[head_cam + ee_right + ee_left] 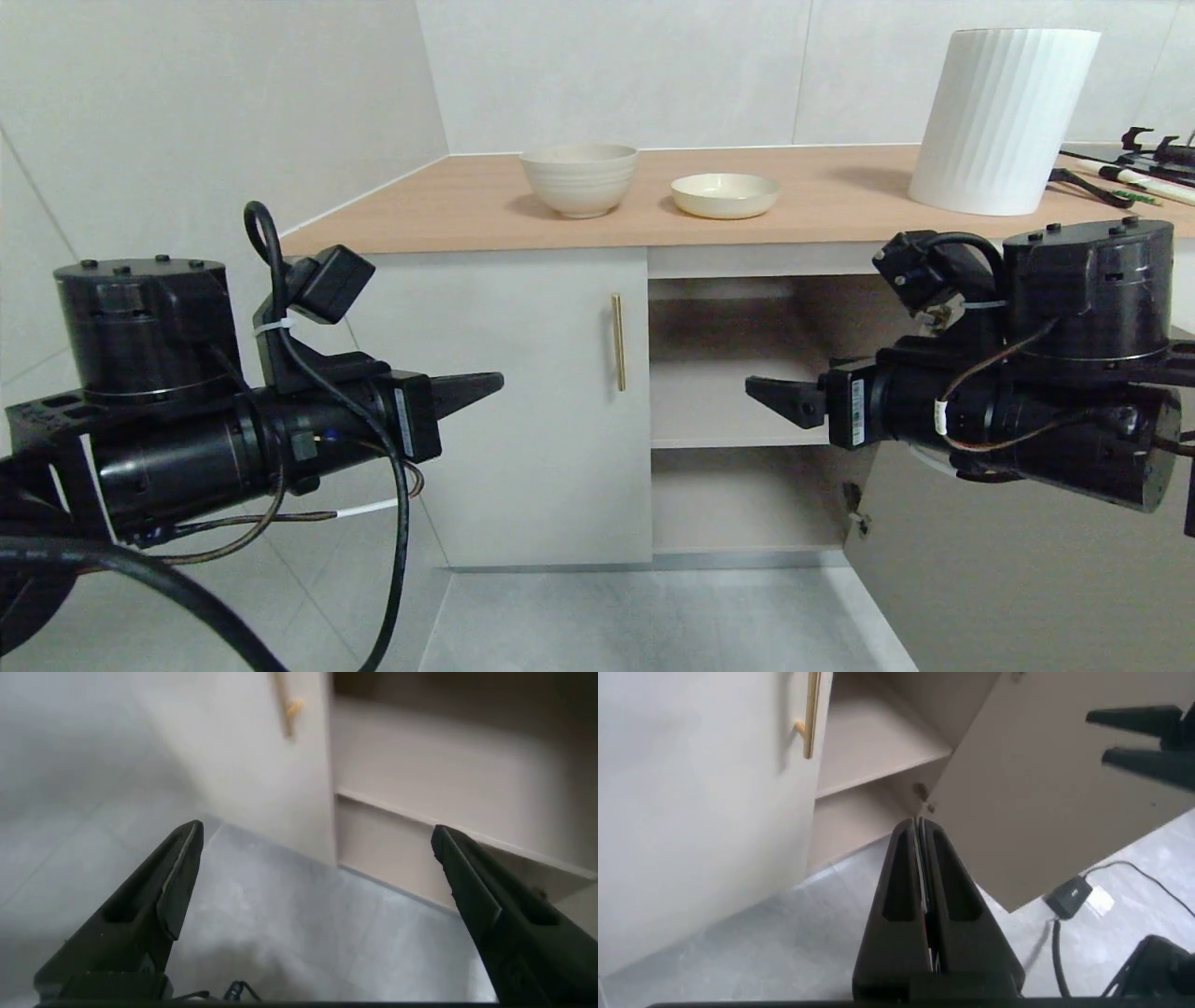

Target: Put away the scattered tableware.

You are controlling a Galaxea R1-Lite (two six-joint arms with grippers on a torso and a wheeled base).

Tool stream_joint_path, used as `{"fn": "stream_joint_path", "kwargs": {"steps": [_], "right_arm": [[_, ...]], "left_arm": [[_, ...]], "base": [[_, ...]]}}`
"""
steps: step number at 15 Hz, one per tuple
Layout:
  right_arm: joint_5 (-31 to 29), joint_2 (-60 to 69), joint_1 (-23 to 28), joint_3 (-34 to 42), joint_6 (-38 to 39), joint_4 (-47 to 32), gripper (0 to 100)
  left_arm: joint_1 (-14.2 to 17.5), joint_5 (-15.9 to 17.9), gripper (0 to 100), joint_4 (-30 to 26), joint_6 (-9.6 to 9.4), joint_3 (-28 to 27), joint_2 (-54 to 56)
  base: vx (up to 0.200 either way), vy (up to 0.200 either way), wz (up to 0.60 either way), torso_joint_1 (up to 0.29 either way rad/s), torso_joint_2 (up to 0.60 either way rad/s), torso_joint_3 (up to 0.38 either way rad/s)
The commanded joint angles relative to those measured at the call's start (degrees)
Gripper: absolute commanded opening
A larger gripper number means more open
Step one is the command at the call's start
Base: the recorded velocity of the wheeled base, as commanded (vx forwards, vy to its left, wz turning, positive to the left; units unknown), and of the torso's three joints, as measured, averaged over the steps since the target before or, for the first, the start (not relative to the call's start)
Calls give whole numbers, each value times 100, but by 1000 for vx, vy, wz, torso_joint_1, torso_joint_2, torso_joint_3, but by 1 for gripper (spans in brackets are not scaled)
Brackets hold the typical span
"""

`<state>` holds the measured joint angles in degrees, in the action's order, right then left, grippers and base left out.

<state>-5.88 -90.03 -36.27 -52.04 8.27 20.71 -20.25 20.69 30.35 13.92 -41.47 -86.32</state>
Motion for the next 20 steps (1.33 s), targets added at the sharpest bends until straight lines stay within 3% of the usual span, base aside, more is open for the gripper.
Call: {"fn": "stream_joint_path", "kwargs": {"steps": [1,7,8,13,17,20], "right_arm": [[-1,29,6,1,0,-6,100],[-45,29,6,1,0,-6,100],[-54,29,6,1,0,-6,100],[-98,47,23,1,8,3,100],[-133,135,50,19,44,29,100],[-116,152,85,19,140,47,100]], "left_arm": [[3,-3,0,6,-3,34,54],[3,-12,0,-74,-56,43,124],[3,-38,100,-232,-241,60,142],[3,-74,100,-337,-302,-10,133],[-559,-109,100,-328,-294,-124,-148],[-603,-258,100,-328,-285,-274,-289]], "base": [[0,0,0,0,0,0],[0,0,0,0,0,0],[0,0,0,0,0,0],[0,0,0,0,0,0],[0,0,0,0,0,0],[0,0,0,0,0,0]]}}
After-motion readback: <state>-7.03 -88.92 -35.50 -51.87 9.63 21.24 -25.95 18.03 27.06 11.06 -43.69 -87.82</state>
